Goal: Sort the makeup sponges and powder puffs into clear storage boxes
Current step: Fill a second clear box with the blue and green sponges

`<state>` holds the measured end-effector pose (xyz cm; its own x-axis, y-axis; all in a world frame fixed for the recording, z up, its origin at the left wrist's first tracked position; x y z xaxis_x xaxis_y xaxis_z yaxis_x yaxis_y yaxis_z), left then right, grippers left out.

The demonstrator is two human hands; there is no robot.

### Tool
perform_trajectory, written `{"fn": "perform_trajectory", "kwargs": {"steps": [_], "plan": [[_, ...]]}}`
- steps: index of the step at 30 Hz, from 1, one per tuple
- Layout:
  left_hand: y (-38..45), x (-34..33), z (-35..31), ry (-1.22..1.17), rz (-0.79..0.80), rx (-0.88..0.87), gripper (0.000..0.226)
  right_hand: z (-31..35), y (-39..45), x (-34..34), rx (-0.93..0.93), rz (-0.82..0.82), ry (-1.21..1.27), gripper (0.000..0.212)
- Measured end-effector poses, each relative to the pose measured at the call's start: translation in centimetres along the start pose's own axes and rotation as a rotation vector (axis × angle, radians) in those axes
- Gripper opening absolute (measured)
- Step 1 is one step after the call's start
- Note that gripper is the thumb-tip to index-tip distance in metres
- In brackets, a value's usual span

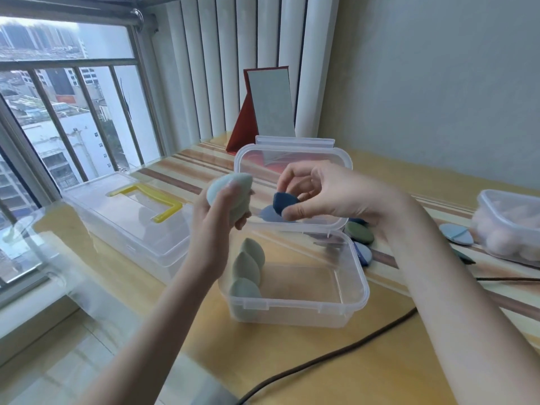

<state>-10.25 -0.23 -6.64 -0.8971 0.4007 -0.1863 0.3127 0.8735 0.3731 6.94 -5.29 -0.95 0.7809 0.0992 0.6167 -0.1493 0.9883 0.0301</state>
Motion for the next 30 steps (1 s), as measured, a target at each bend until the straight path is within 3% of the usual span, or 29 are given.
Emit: {"fn": "perform_trajectory", "kwargs": {"steps": [4, 10, 14, 19, 24, 30], "plan": [[0.1, 0.3, 1.0, -0.095, 0.075, 0.051, 0.041, 0.3, -0.4, -1.1, -0.092, 0.176, -0.102, 0.026], [0.1, 0.2, 1.8, -0.009, 0.118, 0.052, 0.044, 2.0, -0.3, -2.3, -0.092, 0.138, -0.448, 0.019], [0.1, 0.4, 2.1, 0.004, 0.14, 0.055, 0.041, 1.3, -0.2, -3.1, -0.21, 0.197, -0.412, 0.02], [0.1, 0.4, 1.9, 0.031, 0.147, 0.086, 0.044, 1.7, 0.4, -4.6, -0.211, 0.061, -0.545, 0.018], [-0.1, 0.3, 1.1, -0.004, 0.236, 0.089, 0.034, 1.7, 0.9, -5.8, -0.238, 0.032, -0.701, 0.014], [-1.1, 0.1, -0.2, 0.126, 0.358, 0.062, 0.021, 0.3, 1.8, -6.4, -0.28, -0.05, -0.641, 0.034]]}}
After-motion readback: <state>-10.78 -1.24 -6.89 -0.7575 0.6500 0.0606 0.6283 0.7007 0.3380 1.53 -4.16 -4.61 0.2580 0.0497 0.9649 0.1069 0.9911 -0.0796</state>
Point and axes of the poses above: each hand's wrist, its own y-axis towards the middle knuckle, its own x-axis out of the back of the hand, z = x × y, the point moved 2 cm from there along y, towards the middle knuckle, and after that the axes turned 3 degrees about x, right-handed, at the moved point
